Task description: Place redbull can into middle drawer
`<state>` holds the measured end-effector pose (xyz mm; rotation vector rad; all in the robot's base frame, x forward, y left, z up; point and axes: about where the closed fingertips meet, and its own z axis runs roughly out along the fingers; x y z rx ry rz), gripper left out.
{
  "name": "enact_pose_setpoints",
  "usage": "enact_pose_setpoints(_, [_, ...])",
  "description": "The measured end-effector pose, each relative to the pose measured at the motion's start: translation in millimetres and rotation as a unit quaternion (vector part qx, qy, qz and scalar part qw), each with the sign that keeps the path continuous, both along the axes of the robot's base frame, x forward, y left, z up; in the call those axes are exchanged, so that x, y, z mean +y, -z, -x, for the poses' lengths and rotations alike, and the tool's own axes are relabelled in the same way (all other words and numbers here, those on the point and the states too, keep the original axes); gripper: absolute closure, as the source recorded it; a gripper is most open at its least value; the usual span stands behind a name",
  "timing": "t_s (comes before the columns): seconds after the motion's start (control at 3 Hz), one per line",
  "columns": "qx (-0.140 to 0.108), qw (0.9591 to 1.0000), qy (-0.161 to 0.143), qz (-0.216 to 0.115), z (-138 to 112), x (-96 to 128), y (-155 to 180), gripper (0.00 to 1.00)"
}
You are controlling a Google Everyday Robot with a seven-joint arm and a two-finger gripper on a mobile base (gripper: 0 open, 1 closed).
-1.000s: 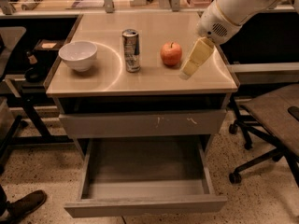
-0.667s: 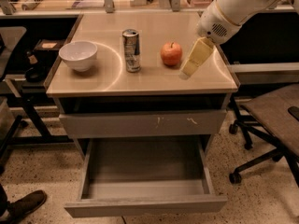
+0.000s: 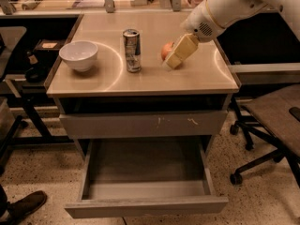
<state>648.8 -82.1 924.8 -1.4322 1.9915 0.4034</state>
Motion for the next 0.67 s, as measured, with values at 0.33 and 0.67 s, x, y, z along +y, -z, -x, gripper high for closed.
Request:
enact_pose_setpoints(0.33, [-0.019, 0.9990, -0.009, -0.038, -26.1, 22.2, -10.1, 0.00])
enact_pose_setpoints(0.67, [-0.018, 0.9969, -0.021, -0.074, -47.4, 43.8, -4.8, 0.00])
